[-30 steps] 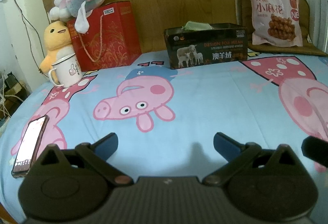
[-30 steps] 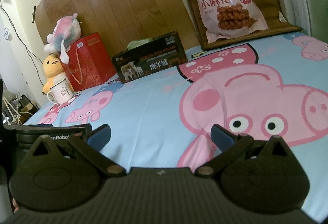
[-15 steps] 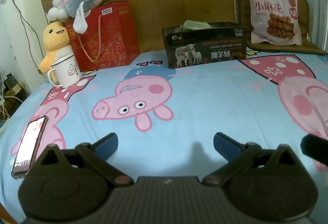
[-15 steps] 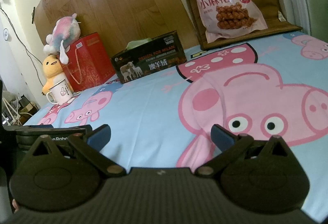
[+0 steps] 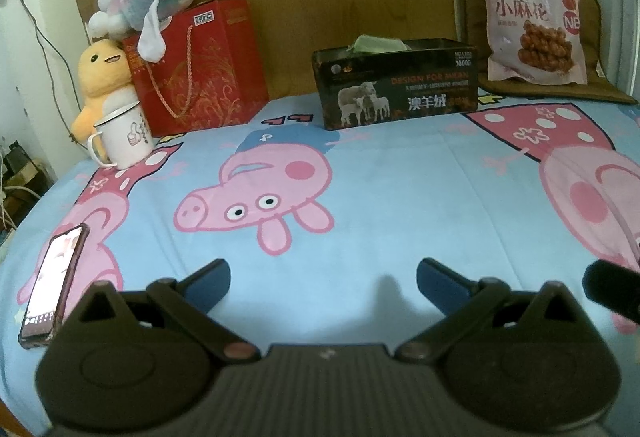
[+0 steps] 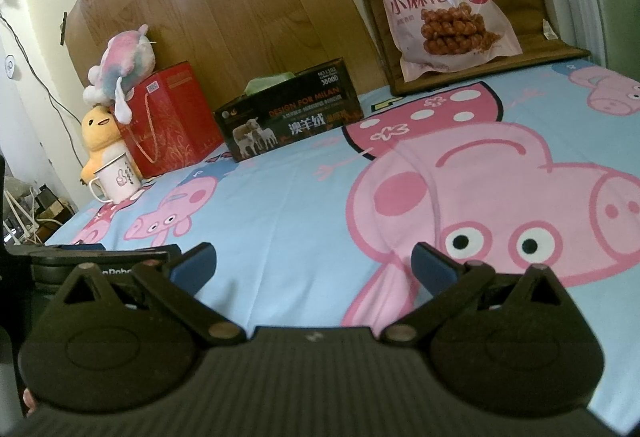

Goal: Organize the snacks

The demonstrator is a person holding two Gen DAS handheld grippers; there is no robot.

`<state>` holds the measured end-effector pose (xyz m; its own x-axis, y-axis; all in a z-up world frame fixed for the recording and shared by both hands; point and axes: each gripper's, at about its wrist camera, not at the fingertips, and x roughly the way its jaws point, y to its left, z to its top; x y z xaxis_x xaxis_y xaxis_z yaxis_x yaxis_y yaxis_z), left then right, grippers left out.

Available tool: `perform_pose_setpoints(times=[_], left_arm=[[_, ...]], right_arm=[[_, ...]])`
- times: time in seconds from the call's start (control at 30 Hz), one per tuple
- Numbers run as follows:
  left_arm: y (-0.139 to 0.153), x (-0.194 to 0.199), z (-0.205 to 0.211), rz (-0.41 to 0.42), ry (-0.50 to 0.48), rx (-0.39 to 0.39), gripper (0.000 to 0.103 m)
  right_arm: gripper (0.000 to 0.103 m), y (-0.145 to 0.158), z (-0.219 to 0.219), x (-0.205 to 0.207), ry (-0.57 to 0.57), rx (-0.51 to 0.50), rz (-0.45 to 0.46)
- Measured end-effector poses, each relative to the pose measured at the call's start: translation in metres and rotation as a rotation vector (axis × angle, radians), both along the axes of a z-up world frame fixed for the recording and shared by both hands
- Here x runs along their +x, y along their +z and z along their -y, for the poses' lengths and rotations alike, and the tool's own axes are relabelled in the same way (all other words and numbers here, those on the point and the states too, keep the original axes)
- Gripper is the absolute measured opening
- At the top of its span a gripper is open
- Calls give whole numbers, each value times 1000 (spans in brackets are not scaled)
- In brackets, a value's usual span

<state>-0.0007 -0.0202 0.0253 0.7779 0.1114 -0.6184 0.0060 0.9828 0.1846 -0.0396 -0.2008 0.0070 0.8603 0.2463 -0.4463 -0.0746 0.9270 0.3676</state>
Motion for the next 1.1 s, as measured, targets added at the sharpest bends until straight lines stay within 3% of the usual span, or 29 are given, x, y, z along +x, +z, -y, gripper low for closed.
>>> perform_pose_setpoints(times=[1.1], left_arm=[[-5,4,-3,-24,-10,-5,103]], right_arm=[[103,-3,1,2,-3,9,-12]])
